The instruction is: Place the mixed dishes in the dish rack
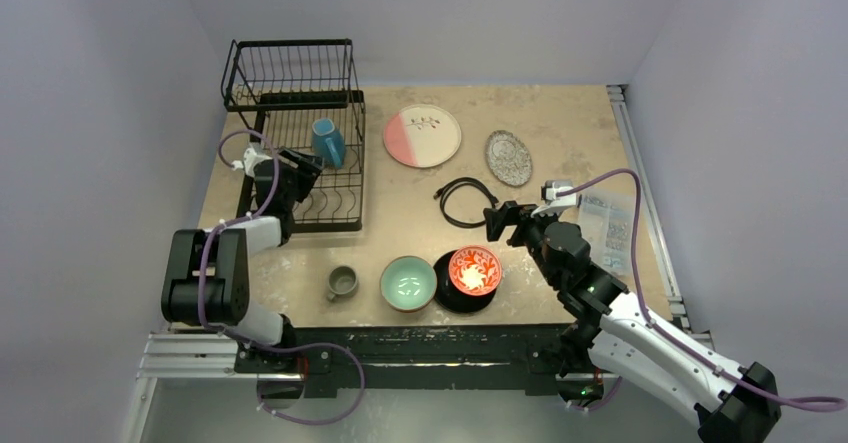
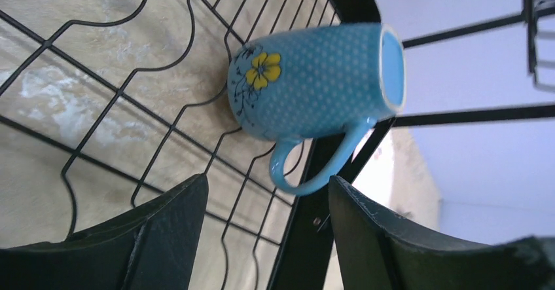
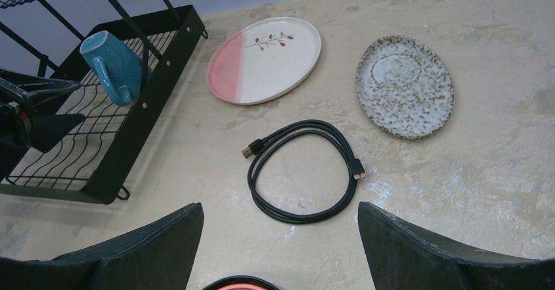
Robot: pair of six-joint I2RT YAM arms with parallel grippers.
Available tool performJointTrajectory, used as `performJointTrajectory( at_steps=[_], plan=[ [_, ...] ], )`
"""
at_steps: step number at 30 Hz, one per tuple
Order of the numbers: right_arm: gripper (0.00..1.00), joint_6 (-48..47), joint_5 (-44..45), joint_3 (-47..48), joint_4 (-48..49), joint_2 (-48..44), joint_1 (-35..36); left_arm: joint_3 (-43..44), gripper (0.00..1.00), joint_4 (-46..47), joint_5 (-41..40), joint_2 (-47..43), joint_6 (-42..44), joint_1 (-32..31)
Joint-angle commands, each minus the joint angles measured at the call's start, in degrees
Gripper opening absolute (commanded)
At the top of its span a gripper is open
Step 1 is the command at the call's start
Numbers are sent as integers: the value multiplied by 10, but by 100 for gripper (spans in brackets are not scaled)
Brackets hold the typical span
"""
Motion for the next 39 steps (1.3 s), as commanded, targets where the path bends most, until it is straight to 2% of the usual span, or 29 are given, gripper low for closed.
performJointTrajectory(
  at_steps=[1, 6, 12, 17, 22, 26, 34, 39],
  plan=[
    [88, -6, -1, -1, 25, -8, 0, -3, 67, 163, 77, 55, -121, 25],
    [88, -6, -4, -2, 26, -8, 0, 26, 67, 251, 98, 140, -179, 24],
    [88, -7, -4, -3, 28, -9, 0, 40, 67, 270, 51, 176, -178, 14],
    [88, -6, -4, -3, 30, -5, 0, 78, 66, 248, 46, 197, -165, 11],
    [88, -7, -3, -4, 34, 3, 0, 110, 55, 240, 40, 217, -153, 10],
    [88, -7, -2, -3, 36, 10, 0, 139, 52, 230, 36, 238, -149, 7],
    [88, -9, -1, -3, 43, 26, 0, 203, 52, 205, 33, 276, -143, 7],
    [88, -10, 0, -2, 46, 34, 0, 239, 56, 181, 17, 290, -129, 0]
  ],
)
